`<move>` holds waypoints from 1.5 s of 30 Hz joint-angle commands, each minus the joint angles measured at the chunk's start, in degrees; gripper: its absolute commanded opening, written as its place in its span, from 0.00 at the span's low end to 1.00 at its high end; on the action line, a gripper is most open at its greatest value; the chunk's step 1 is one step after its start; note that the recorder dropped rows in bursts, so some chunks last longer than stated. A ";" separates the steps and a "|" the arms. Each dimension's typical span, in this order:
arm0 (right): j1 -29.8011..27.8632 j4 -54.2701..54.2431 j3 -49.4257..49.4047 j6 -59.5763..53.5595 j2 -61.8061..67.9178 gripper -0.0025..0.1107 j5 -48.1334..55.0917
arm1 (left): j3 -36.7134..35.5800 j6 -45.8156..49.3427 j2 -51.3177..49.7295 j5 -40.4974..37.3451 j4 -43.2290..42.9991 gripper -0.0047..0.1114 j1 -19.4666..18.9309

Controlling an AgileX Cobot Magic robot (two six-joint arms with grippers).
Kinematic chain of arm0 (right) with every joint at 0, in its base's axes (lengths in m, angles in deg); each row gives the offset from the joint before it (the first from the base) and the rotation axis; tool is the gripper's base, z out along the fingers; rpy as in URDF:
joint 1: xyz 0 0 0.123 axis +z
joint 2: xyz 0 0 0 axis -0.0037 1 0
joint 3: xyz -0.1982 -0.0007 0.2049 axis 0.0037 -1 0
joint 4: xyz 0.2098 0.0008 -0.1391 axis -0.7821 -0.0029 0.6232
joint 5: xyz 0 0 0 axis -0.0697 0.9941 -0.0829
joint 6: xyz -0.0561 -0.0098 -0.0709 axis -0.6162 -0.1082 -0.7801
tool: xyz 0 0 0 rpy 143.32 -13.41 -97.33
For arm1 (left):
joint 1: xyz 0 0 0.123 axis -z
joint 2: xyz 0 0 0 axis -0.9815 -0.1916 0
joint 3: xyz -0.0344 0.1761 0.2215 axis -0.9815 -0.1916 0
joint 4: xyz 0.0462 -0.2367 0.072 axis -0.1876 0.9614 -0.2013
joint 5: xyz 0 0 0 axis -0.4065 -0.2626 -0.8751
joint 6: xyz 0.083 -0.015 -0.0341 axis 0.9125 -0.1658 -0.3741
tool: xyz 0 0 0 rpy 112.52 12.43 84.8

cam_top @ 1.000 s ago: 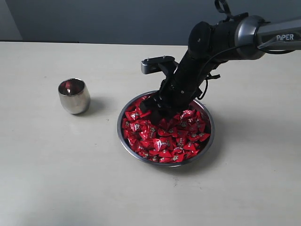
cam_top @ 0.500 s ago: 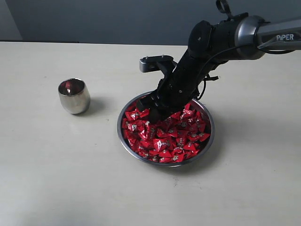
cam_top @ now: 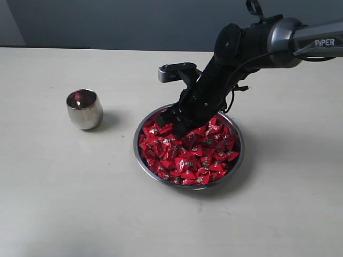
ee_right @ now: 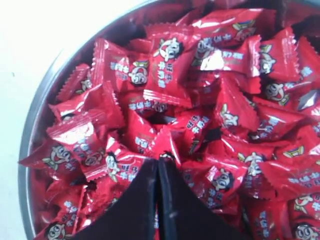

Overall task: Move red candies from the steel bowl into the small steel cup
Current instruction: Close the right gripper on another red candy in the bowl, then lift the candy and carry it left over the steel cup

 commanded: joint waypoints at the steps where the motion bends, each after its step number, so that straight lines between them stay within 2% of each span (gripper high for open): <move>1: -0.26 0.26 0.16 -0.98 -0.51 0.01 -2.53 | -0.22 -0.13 0.26 0.09 0.13 0.04 -0.03; 10: -0.26 0.62 0.16 -0.98 -3.27 0.01 -7.17 | -0.22 -0.13 0.26 0.09 0.13 0.04 -0.03; 21: -0.26 1.24 0.16 -0.84 -6.45 0.01 -7.51 | -0.22 -0.13 0.26 0.09 0.13 0.04 -0.03; 45: -0.26 -0.19 0.29 -0.96 -6.67 0.01 -14.61 | -0.22 -0.13 0.26 0.09 0.13 0.04 -0.03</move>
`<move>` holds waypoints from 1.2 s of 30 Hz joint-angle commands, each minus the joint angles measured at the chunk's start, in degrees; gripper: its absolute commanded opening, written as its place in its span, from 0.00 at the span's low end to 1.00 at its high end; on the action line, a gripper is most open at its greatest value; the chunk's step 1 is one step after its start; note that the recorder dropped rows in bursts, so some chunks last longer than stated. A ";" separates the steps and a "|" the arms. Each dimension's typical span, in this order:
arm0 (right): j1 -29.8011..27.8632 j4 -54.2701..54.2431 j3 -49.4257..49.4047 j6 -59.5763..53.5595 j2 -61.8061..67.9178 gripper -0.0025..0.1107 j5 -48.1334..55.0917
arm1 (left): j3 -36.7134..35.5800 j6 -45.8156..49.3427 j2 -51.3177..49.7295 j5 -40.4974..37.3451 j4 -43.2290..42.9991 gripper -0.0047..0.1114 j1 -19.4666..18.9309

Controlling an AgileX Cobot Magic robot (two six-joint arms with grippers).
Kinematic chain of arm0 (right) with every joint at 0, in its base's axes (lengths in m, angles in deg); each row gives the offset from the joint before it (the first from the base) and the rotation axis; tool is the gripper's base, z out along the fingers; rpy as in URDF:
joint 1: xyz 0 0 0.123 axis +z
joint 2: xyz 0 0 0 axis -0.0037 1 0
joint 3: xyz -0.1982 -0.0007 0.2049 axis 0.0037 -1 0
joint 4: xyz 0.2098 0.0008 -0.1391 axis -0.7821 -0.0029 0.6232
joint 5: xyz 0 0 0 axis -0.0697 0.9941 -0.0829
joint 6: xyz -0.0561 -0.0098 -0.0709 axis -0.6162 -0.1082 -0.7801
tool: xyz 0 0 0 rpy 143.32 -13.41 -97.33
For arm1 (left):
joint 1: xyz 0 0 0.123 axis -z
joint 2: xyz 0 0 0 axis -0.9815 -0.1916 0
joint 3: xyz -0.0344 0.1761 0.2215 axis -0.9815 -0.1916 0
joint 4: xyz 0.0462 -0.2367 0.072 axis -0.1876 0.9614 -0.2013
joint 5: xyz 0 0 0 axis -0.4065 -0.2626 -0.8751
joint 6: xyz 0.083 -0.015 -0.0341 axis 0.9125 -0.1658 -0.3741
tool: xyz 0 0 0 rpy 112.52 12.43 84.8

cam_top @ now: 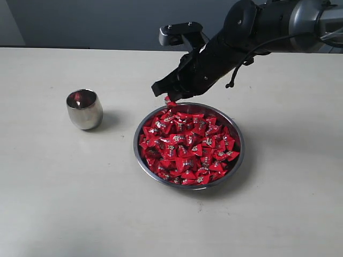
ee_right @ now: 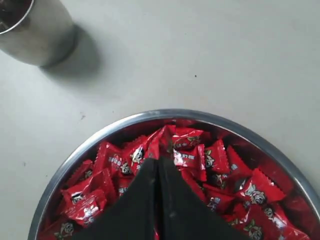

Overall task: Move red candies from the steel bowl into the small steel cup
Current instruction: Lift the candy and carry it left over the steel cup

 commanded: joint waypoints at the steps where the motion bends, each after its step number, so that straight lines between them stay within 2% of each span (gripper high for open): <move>1: -0.26 -0.79 0.40 -0.56 -0.62 0.01 -2.84 | -0.22 -0.13 0.26 0.09 0.13 0.04 -0.03; 9: 2.06 -0.77 8.91 -2.65 0.75 0.01 -2.97 | -0.22 -0.13 0.26 0.09 0.13 0.04 -0.03; 25: 7.33 -1.52 28.46 -4.73 15.34 0.01 1.21 | -0.22 -0.13 0.26 0.09 0.13 0.04 -0.03; 36: 10.62 -1.57 35.13 -5.12 19.23 0.01 3.61 | -0.22 -0.13 0.26 0.09 0.13 0.04 -0.03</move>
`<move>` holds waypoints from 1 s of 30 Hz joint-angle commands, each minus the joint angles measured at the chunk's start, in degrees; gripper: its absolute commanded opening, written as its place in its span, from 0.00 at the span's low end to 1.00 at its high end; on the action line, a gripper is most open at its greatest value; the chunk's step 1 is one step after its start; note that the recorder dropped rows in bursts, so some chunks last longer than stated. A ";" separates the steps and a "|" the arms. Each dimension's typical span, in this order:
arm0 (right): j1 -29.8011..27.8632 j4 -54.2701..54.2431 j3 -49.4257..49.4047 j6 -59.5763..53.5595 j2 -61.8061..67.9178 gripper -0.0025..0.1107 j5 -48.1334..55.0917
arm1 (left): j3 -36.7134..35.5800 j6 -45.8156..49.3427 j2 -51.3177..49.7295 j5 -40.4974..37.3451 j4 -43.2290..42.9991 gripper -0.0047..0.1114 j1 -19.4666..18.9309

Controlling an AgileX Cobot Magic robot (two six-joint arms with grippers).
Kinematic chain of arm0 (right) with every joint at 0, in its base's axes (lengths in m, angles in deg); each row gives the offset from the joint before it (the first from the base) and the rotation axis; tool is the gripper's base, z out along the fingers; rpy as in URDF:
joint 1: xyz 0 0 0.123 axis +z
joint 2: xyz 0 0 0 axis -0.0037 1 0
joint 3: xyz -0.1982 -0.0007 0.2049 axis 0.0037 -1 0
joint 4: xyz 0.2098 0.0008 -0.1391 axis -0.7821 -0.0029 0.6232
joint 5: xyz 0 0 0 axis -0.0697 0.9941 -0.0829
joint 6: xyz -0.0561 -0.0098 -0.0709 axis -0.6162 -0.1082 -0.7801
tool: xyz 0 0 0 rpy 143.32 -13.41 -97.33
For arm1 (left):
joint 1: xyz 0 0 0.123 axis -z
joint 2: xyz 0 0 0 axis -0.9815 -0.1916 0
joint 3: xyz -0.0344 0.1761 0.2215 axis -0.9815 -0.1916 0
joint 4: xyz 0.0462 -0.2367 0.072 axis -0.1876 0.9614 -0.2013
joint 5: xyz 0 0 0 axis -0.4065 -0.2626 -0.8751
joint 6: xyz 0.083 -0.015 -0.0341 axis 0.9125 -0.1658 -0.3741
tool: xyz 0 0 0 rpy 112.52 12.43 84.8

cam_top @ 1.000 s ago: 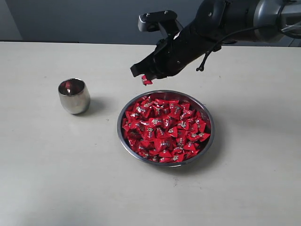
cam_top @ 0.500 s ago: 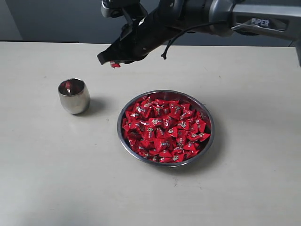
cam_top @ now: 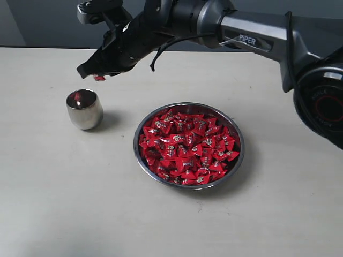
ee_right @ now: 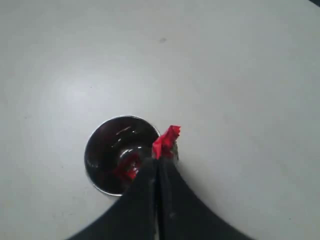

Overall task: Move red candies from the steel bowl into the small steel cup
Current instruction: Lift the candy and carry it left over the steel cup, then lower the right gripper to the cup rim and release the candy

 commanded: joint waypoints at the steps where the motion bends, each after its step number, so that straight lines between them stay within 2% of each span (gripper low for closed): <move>1: 0.84 -0.26 1.63 -0.85 0.92 0.01 0.50 | -0.22 -0.13 0.26 0.09 0.13 0.04 -0.03; 24: 2.90 -4.20 4.98 -4.21 5.81 0.01 0.84 | -0.22 -0.13 0.26 0.09 0.13 0.04 -0.03; 30: 2.90 -4.91 4.98 -4.21 6.57 0.01 -1.71 | -0.22 -0.13 0.26 0.09 0.13 0.04 -0.03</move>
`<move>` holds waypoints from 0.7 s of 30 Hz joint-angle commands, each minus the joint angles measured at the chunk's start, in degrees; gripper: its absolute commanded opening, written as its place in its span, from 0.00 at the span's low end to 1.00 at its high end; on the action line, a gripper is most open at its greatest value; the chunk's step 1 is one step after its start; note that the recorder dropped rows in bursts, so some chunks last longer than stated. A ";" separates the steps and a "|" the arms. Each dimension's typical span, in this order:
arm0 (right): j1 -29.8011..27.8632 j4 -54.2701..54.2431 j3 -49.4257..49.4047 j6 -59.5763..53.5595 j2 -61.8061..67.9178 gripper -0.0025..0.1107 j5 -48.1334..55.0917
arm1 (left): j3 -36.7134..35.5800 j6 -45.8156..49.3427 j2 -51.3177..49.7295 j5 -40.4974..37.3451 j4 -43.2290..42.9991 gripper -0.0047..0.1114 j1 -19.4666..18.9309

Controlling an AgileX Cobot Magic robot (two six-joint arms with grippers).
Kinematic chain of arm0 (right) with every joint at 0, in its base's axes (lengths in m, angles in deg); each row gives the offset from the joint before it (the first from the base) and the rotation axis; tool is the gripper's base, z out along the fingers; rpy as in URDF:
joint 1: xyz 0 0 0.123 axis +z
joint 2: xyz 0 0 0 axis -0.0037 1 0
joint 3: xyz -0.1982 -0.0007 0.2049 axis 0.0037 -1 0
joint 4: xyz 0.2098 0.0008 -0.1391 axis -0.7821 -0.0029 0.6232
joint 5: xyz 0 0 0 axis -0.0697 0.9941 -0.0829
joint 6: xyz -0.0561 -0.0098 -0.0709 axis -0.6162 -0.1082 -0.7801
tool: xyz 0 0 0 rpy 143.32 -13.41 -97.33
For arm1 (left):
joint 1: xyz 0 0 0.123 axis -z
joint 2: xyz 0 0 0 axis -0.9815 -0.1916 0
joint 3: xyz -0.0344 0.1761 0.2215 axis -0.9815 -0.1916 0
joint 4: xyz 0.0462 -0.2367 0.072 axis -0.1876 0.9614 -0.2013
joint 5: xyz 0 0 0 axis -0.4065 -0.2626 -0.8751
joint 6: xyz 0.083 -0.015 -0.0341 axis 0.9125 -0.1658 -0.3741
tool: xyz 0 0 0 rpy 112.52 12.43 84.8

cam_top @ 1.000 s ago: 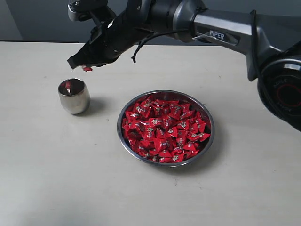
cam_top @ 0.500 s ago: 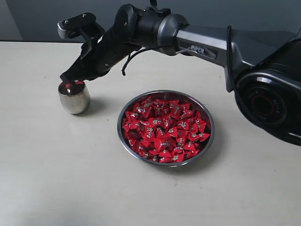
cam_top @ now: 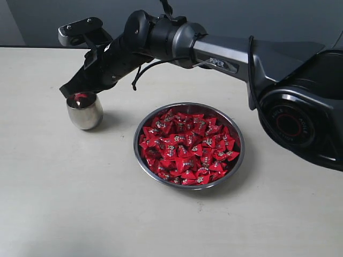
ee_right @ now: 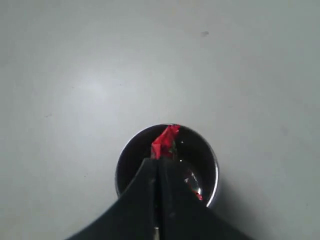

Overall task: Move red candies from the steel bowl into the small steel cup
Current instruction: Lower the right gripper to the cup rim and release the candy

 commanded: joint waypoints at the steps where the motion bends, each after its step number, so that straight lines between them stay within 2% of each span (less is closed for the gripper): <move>1: -0.07 -0.32 0.20 -0.51 0.30 0.03 -1.10 | -0.22 -0.13 0.26 0.09 0.13 0.04 -0.03; 3: -0.07 -0.32 0.20 -0.51 0.67 0.13 -1.10 | -0.22 -0.13 0.26 0.09 0.13 0.04 -0.03; 4: -0.07 -0.32 0.20 -0.51 0.80 0.23 -0.99 | -0.22 -0.13 0.26 0.09 0.13 0.04 -0.03; 6: -0.07 -0.42 0.20 -0.51 0.80 0.31 -1.00 | -0.22 -0.13 0.26 0.09 0.13 0.04 -0.03; 12: -0.07 0.75 0.20 -0.51 0.55 0.31 0.33 | -0.22 -0.13 0.26 0.09 0.13 0.04 -0.03; 14: -0.07 1.30 0.20 -0.51 0.01 0.28 0.74 | -0.22 -0.13 0.26 0.09 0.13 0.04 -0.03; 18: -0.07 2.77 0.20 -0.51 -1.64 0.02 1.85 | -0.22 -0.13 0.26 0.09 0.13 0.04 -0.03; 21: -0.19 4.46 0.20 -0.51 -3.40 0.01 3.50 | -0.22 -0.13 0.26 0.09 0.13 0.04 -0.03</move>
